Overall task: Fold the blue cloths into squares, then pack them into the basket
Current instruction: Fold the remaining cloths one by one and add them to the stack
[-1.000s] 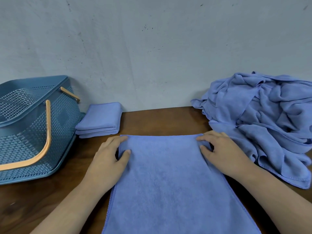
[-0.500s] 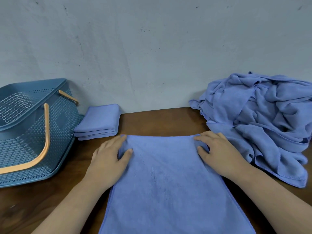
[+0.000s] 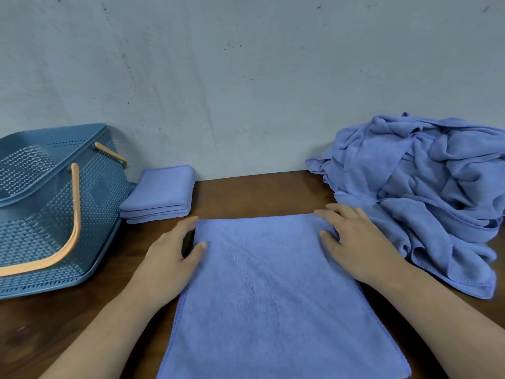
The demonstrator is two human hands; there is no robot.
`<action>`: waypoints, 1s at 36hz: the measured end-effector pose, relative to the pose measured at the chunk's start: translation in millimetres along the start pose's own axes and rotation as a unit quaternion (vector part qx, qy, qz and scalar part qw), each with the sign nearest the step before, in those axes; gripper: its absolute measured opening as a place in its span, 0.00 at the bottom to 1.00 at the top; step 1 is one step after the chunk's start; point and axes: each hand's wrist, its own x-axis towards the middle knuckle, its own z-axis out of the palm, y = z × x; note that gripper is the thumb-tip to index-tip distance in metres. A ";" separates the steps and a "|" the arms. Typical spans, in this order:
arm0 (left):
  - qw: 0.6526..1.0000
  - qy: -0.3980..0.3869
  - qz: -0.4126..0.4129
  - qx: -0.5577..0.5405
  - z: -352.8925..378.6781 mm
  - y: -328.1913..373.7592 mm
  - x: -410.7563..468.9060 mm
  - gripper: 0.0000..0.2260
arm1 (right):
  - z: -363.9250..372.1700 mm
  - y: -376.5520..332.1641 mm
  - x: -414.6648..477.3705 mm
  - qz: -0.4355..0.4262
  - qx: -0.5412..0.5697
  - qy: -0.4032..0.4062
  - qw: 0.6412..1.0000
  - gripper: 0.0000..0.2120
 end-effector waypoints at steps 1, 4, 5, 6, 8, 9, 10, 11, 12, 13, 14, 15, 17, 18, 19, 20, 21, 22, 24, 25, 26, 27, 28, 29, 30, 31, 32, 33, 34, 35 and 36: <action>0.999 0.010 -0.015 -0.038 -0.5 1.4 0.3 0.25 | -3.3 -1.7 0.3 -0.011 0.001 0.023 1.000 0.22; 0.993 0.027 -0.050 -0.103 0.1 1.5 2.8 0.26 | -9.7 -12.8 -1.8 -0.058 0.009 0.048 0.997 0.22; 0.991 0.025 -0.057 -0.115 0.0 0.5 3.2 0.27 | -9.4 -17.2 -3.8 -0.071 0.008 0.024 0.997 0.23; 0.990 0.023 -0.060 -0.123 -0.3 -0.8 3.6 0.29 | -8.2 -21.4 -6.3 -0.079 -0.001 -0.014 0.997 0.25; 0.991 0.018 -0.061 -0.121 -0.2 -3.6 3.7 0.32 | -3.9 -26.0 -10.4 -0.076 -0.027 -0.099 0.992 0.31; 0.991 0.017 -0.060 -0.118 0.2 -4.9 3.6 0.32 | -2.5 -26.4 -11.3 -0.065 -0.035 -0.136 0.988 0.32; 0.992 0.017 -0.057 -0.114 1.2 -6.6 4.1 0.33 | -2.6 -26.5 -11.6 -0.054 -0.036 -0.163 0.984 0.32; 0.992 0.018 -0.054 -0.110 1.9 -7.9 4.3 0.33 | -3.1 -26.2 -11.3 -0.049 -0.034 -0.177 0.982 0.33; 0.993 0.020 -0.051 -0.109 2.2 -9.0 5.0 0.32 | -3.4 -25.6 -10.9 -0.047 -0.033 -0.183 0.981 0.33; 0.993 0.021 -0.047 -0.111 1.9 -9.4 5.2 0.32 | -3.2 -24.9 -10.4 -0.047 -0.036 -0.188 0.980 0.35; 0.993 0.021 -0.043 -0.111 1.7 -10.2 5.7 0.31 | -2.6 -24.2 -9.9 -0.046 -0.038 -0.193 0.979 0.36; 0.993 0.021 -0.042 -0.107 0.7 -10.6 6.0 0.30 | -2.1 -23.5 -9.6 -0.045 -0.040 -0.198 0.978 0.37; 0.995 0.015 -0.045 -0.093 -1.4 -10.3 6.0 0.28 | -1.9 -22.9 -9.3 -0.044 -0.043 -0.205 0.977 0.38; 0.995 0.011 -0.050 -0.084 -2.4 -9.3 5.7 0.27 | -2.1 -23.3 -9.0 -0.044 -0.043 -0.207 0.976 0.39; 0.996 0.011 -0.053 -0.075 -3.3 -7.5 5.1 0.27 | -2.5 -23.6 -8.6 -0.043 -0.042 -0.208 0.976 0.39; 0.997 0.016 -0.051 -0.061 -3.1 -5.5 3.7 0.26 | -2.7 -23.9 -7.8 -0.042 -0.041 -0.208 0.976 0.39; 0.998 0.031 -0.039 -0.033 -2.2 -0.8 1.2 0.26 | -2.8 -24.3 -7.2 -0.042 -0.041 -0.208 0.976 0.39; 0.999 0.052 -0.014 0.006 -0.4 7.3 -2.6 0.26 | -2.5 -24.5 -6.8 -0.041 -0.041 -0.208 0.976 0.38; 0.993 0.082 0.072 0.050 7.3 33.9 -16.3 0.22 | -2.2 -24.6 -6.7 -0.040 -0.044 -0.211 0.976 0.38; 0.990 0.069 0.112 0.045 12.7 50.6 -25.6 0.22 | -2.5 -24.8 -6.9 -0.040 -0.044 -0.213 0.975 0.38; 0.989 0.038 0.139 0.037 18.9 67.1 -36.1 0.24 | -2.3 -25.0 -7.3 -0.040 -0.043 -0.214 0.975 0.38; 0.986 -0.004 0.158 0.046 26.5 78.7 -46.1 0.26 | -2.3 -25.1 -7.5 -0.039 -0.041 -0.214 0.975 0.38; 0.982 -0.045 0.167 0.078 33.9 85.3 -55.5 0.28 | -2.3 -24.7 -7.6 -0.038 -0.040 -0.214 0.975 0.38; 0.977 -0.080 0.163 0.116 38.6 87.0 -63.3 0.29 | -2.5 -24.1 -7.8 -0.038 -0.041 -0.215 0.975 0.39; 0.973 -0.106 0.148 0.144 39.3 84.8 -70.3 0.30 | -2.5 -23.6 -7.9 -0.039 -0.042 -0.216 0.975 0.39; 0.970 -0.124 0.132 0.160 36.4 80.1 -75.8 0.31 | -2.3 -23.2 -7.8 -0.040 -0.043 -0.217 0.974 0.39; 0.968 -0.136 0.121 0.172 31.4 74.6 -80.1 0.31 | -1.9 -22.6 -7.7 -0.040 -0.042 -0.217 0.974 0.39; 0.965 -0.143 0.114 0.186 25.4 69.8 -83.4 0.32 | -1.8 -22.1 -7.5 -0.039 -0.042 -0.216 0.975 0.39; 0.962 -0.150 0.108 0.200 19.7 65.3 -86.0 0.32 | -1.4 -21.7 -7.2 -0.038 -0.041 -0.215 0.975 0.39; 0.959 -0.159 0.100 0.212 15.3 61.7 -88.3 0.32 | -0.8 -21.4 -6.9 -0.037 -0.041 -0.214 0.975 0.39; 0.957 -0.168 0.091 0.220 12.2 59.7 -90.7 0.32 | 0.0 -21.4 -6.5 -0.038 -0.040 -0.214 0.975 0.39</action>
